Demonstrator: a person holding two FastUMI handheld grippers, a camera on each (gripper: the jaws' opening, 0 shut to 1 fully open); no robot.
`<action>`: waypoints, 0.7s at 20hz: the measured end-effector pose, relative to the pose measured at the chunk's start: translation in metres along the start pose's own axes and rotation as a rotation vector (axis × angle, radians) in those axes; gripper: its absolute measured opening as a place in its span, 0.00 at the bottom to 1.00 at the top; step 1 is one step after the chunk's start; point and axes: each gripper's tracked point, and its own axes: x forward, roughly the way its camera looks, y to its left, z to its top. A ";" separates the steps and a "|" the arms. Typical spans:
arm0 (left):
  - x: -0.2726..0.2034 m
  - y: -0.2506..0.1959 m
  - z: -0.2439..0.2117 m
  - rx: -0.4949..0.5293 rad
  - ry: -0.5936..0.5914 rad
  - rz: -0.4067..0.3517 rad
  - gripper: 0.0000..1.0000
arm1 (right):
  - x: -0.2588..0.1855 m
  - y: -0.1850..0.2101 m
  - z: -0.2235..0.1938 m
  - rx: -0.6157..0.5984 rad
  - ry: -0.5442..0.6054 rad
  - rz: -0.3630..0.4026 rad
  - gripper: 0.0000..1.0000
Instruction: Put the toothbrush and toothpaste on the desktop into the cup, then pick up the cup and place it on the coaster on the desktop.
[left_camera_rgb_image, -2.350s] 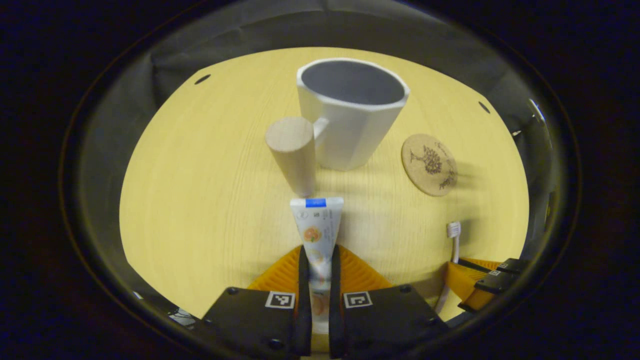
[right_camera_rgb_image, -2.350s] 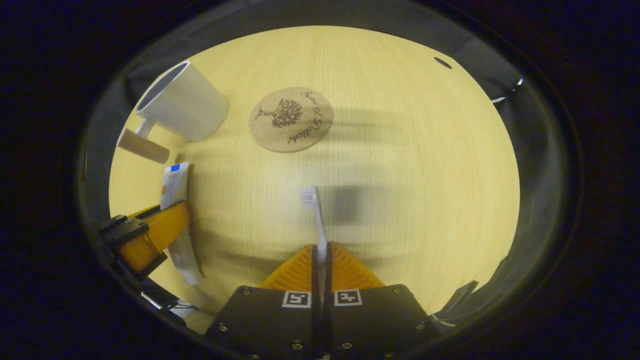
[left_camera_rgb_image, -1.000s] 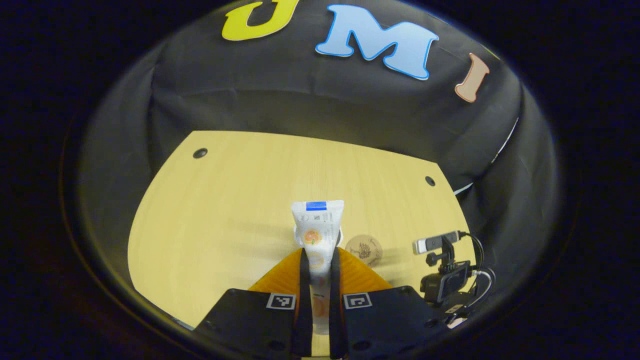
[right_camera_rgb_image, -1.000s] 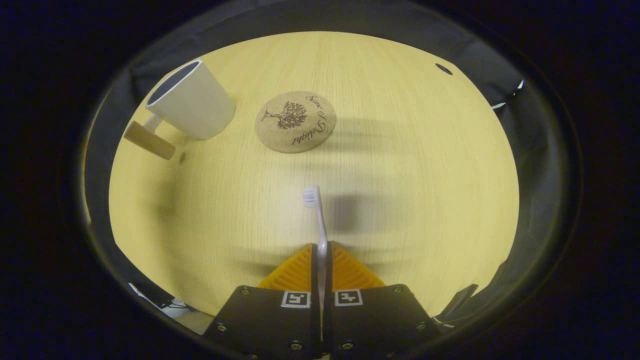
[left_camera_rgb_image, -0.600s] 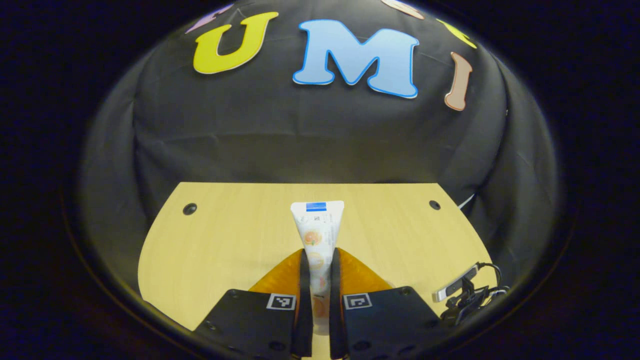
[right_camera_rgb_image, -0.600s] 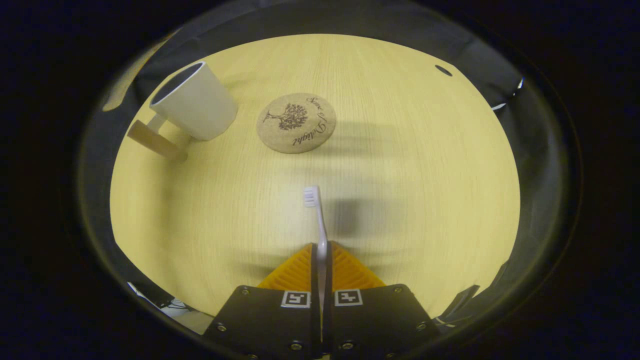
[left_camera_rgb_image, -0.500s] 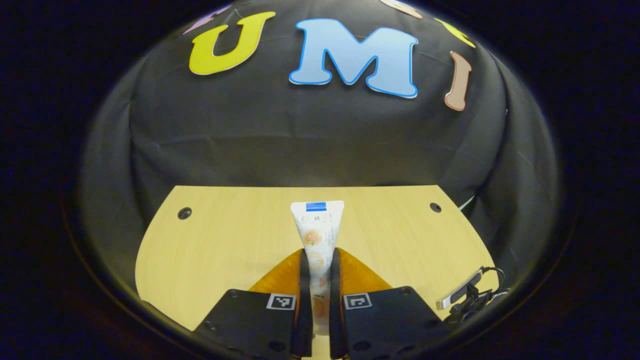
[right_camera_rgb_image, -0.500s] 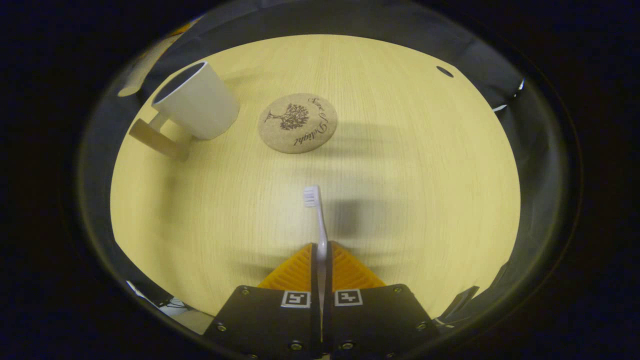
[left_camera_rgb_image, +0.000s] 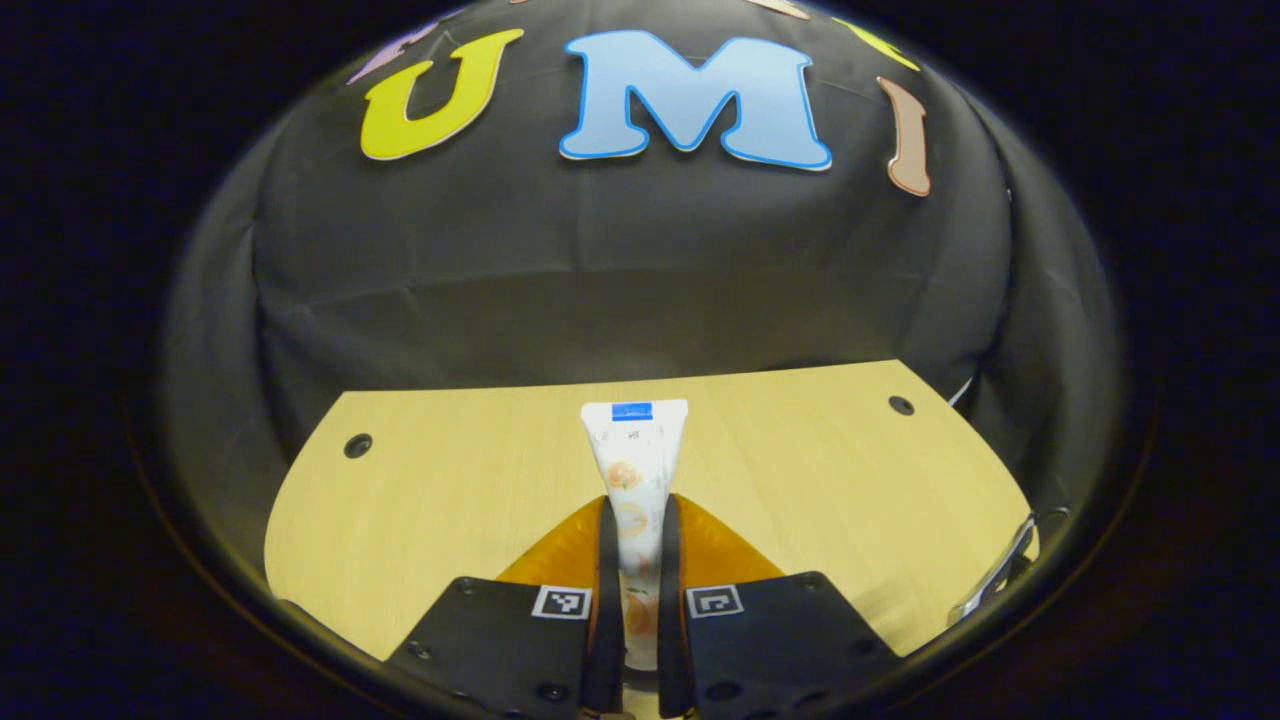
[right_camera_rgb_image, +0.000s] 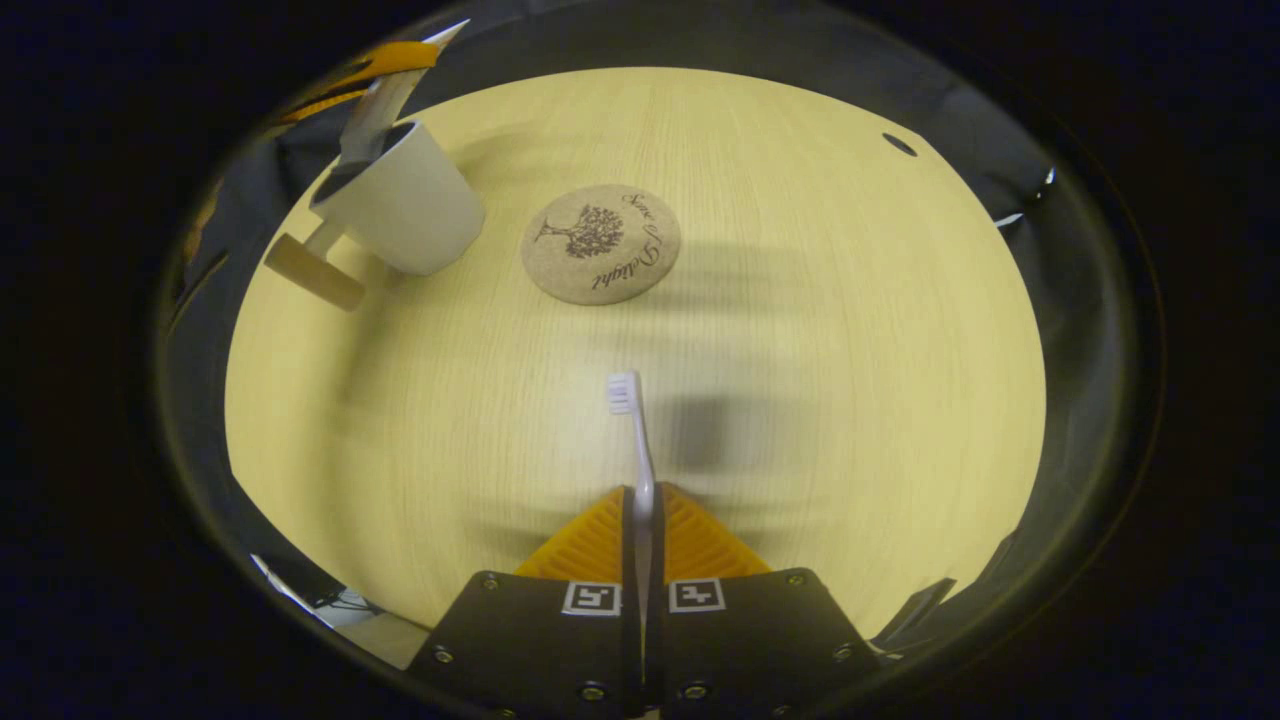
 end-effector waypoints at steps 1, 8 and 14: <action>0.001 -0.001 0.001 -0.007 -0.015 0.012 0.20 | 0.000 0.000 -0.001 -0.002 0.000 0.001 0.04; -0.001 -0.005 -0.017 0.023 -0.061 0.081 0.20 | 0.000 0.000 0.000 -0.015 0.004 0.006 0.04; -0.005 -0.011 -0.050 -0.003 0.016 0.047 0.50 | -0.001 0.000 0.000 -0.017 0.002 0.005 0.04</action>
